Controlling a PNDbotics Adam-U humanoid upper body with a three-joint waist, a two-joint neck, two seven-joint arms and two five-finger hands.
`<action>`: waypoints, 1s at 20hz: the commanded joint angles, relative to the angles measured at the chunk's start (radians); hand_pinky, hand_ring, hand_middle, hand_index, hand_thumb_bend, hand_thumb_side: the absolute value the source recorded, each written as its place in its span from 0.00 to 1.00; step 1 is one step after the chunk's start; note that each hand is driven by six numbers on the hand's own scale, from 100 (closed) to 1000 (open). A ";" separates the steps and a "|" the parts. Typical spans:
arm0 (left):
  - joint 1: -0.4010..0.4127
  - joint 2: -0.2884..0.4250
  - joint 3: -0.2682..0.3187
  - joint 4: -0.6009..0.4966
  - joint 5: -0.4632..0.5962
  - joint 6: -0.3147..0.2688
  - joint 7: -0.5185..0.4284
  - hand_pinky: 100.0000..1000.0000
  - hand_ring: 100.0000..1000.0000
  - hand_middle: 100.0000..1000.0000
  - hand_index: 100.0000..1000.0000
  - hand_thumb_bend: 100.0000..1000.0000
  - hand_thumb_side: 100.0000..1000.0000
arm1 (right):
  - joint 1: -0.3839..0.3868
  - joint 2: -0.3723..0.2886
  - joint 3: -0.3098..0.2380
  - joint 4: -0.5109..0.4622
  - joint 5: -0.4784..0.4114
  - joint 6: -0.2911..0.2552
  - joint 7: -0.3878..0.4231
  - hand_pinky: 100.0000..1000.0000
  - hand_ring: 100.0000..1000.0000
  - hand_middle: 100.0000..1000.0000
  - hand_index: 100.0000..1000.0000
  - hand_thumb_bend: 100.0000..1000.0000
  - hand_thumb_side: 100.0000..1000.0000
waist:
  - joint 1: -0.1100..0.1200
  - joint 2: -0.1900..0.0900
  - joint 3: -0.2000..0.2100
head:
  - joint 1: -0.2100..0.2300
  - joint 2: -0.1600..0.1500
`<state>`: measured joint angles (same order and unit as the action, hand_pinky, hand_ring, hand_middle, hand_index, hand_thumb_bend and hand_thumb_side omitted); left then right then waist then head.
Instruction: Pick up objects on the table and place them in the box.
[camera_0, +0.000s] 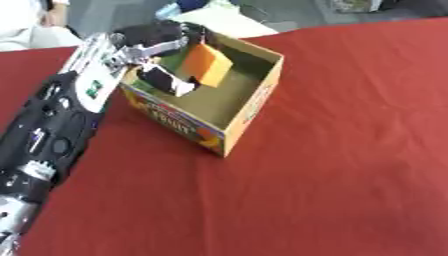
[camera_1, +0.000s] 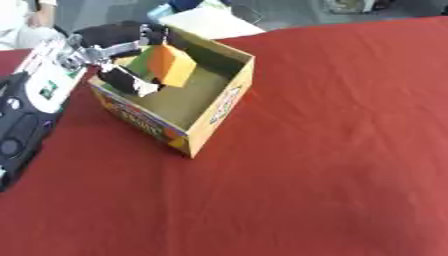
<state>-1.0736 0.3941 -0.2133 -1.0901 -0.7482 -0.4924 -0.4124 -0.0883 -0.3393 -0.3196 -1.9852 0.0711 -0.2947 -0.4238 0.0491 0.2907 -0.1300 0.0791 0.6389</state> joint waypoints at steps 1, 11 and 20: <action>-0.020 0.012 0.000 -0.011 -0.005 0.004 0.028 0.86 0.91 0.87 0.96 0.05 0.34 | -0.006 -0.015 -0.007 -0.015 -0.007 0.001 -0.002 0.58 0.73 0.49 0.69 0.00 0.86 | -0.004 -0.015 -0.001 | -0.002 0.000; -0.023 0.015 0.001 0.001 -0.117 -0.049 0.078 0.90 0.95 0.90 0.99 0.23 0.66 | -0.005 -0.013 -0.006 -0.015 -0.010 0.003 0.000 0.58 0.73 0.48 0.69 0.00 0.86 | -0.003 -0.017 0.001 | -0.006 0.002; -0.022 0.005 0.004 0.018 -0.134 -0.057 0.094 0.90 0.94 0.89 0.97 0.08 0.08 | -0.005 -0.011 -0.008 -0.015 -0.012 0.003 0.001 0.58 0.73 0.48 0.69 0.00 0.86 | -0.003 -0.016 0.001 | -0.010 0.008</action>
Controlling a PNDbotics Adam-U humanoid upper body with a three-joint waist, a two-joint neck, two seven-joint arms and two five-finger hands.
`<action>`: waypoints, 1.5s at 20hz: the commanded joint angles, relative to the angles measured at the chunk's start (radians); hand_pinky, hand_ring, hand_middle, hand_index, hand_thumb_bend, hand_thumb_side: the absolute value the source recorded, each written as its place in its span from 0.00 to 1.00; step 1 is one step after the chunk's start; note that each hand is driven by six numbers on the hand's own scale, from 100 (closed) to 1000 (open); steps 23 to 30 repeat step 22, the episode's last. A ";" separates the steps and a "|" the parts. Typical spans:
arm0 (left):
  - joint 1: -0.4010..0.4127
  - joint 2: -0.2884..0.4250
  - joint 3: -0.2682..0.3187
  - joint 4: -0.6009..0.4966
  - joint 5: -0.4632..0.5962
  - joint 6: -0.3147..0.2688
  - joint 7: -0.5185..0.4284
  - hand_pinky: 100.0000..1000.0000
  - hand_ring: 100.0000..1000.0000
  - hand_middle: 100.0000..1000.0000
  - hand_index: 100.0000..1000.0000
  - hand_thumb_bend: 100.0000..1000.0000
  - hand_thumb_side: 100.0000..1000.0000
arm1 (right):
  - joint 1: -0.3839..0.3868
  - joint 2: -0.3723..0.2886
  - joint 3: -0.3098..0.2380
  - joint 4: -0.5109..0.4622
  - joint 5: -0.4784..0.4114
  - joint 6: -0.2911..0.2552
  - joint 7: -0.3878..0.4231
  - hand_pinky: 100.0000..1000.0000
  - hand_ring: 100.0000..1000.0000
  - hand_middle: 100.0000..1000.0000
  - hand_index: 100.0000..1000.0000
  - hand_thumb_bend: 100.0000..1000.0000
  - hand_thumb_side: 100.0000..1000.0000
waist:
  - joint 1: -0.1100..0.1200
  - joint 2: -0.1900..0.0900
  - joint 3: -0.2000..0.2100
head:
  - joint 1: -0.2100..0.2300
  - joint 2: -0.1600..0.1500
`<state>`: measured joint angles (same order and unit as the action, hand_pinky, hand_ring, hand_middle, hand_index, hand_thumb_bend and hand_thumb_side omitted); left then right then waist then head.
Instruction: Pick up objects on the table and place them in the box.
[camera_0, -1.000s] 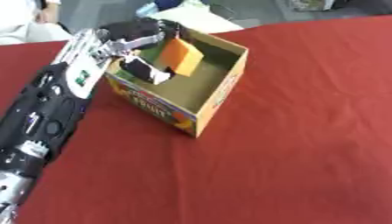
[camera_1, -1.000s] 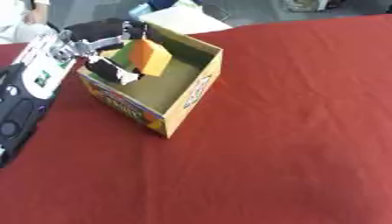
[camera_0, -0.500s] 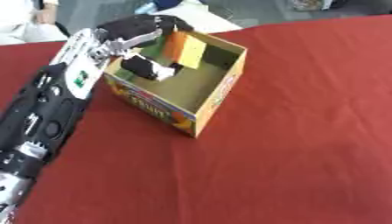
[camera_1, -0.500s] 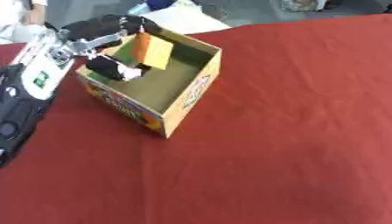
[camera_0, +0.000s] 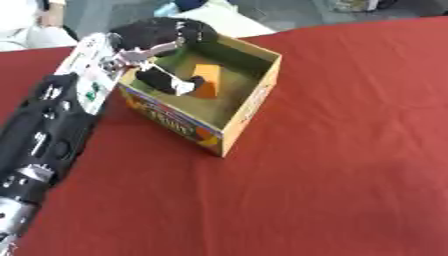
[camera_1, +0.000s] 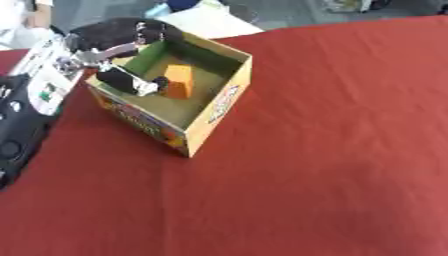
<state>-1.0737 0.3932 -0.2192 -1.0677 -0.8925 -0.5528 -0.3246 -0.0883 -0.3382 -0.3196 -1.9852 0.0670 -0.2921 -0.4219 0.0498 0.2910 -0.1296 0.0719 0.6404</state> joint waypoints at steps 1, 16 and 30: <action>-0.022 0.006 0.011 -0.002 0.020 0.009 0.005 0.89 0.94 0.89 0.96 0.02 0.09 | -0.005 -0.012 -0.007 -0.015 -0.008 0.001 -0.001 0.58 0.73 0.48 0.69 0.00 0.86 | -0.003 -0.017 0.001 | -0.004 0.008; 0.019 0.073 0.035 -0.242 0.243 0.010 0.049 0.82 0.87 0.82 0.88 0.00 0.49 | 0.015 -0.031 -0.014 -0.015 -0.001 0.002 -0.012 0.58 0.73 0.48 0.69 0.00 0.85 | -0.009 -0.052 0.031 | -0.035 0.037; 0.123 0.162 0.023 -0.389 0.333 -0.041 0.133 0.76 0.82 0.77 0.84 0.00 0.50 | 0.030 -0.046 -0.023 -0.015 0.007 -0.004 -0.024 0.59 0.74 0.49 0.69 0.00 0.84 | -0.012 -0.072 0.046 | -0.051 0.061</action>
